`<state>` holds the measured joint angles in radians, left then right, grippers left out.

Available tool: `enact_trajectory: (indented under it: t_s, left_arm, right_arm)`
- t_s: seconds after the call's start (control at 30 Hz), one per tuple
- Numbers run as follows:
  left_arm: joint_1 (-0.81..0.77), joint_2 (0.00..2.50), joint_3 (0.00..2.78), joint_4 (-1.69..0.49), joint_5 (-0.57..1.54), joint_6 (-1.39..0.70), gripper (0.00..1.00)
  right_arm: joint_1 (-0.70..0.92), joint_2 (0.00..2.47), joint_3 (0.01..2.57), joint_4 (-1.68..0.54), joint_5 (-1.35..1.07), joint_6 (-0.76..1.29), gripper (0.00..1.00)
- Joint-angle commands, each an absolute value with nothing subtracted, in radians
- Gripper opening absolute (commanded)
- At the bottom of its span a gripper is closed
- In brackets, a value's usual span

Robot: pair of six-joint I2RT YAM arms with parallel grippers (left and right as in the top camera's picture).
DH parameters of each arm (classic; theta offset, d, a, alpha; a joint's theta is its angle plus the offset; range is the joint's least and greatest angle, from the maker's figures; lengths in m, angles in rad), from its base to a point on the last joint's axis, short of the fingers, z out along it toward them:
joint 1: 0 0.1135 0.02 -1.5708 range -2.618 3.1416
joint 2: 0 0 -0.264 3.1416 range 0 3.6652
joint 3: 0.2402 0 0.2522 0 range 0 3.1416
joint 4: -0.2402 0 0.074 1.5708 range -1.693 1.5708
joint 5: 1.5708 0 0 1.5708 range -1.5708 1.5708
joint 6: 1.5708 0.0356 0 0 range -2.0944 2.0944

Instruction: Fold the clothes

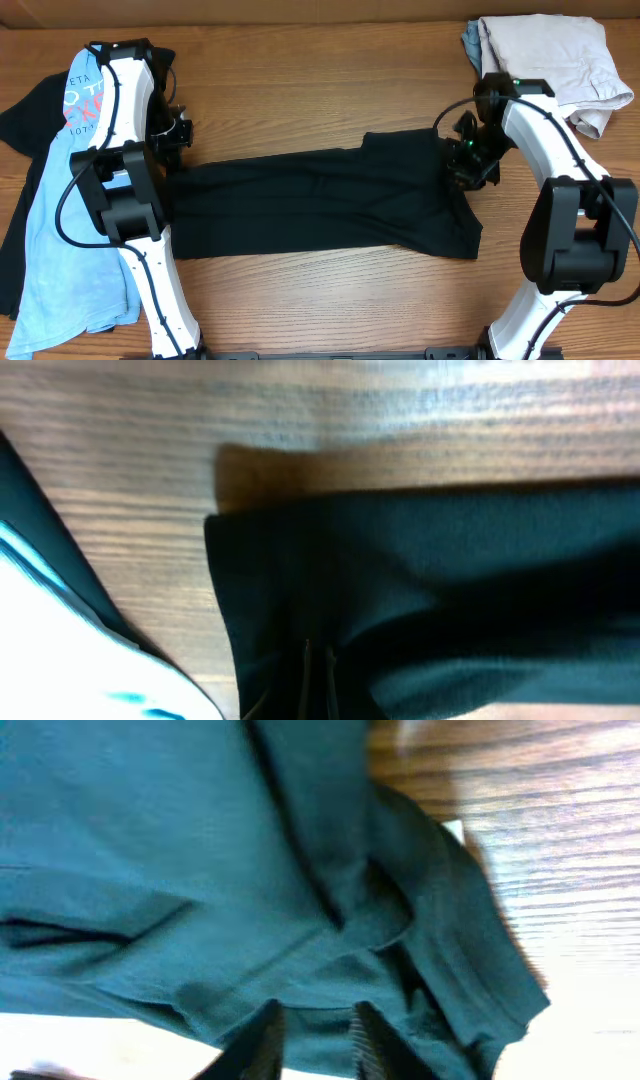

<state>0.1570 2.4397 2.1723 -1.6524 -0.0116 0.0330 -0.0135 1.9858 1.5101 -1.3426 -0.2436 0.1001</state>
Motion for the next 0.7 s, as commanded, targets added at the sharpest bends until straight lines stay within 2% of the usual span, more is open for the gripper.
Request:
enact_trajectory:
  t_s: [0.0,0.07,0.23,0.33,0.67]
  left_arm:
    - [0.149,2.420,2.171,-1.639,-0.019,0.056,0.04]
    - [0.144,2.420,2.171,-1.632,-0.019,0.057,0.04]
    - [0.138,2.420,2.171,-1.611,-0.019,0.057,0.04]
    - [0.136,2.420,2.171,-1.598,-0.018,0.057,0.04]
    - [0.137,2.420,2.171,-1.505,-0.001,0.072,0.04]
  right_arm:
    - [-0.036,1.959,1.515,-1.303,-0.226,0.105,0.29]
    - [-0.042,1.956,1.549,-1.281,-0.225,0.104,0.30]
    - [-0.040,1.953,1.652,-1.187,-0.224,0.070,0.43]
    - [-0.034,1.954,1.657,-1.083,-0.225,0.054,0.48]
    - [-0.018,2.045,1.656,-0.987,-0.247,0.010,0.46]
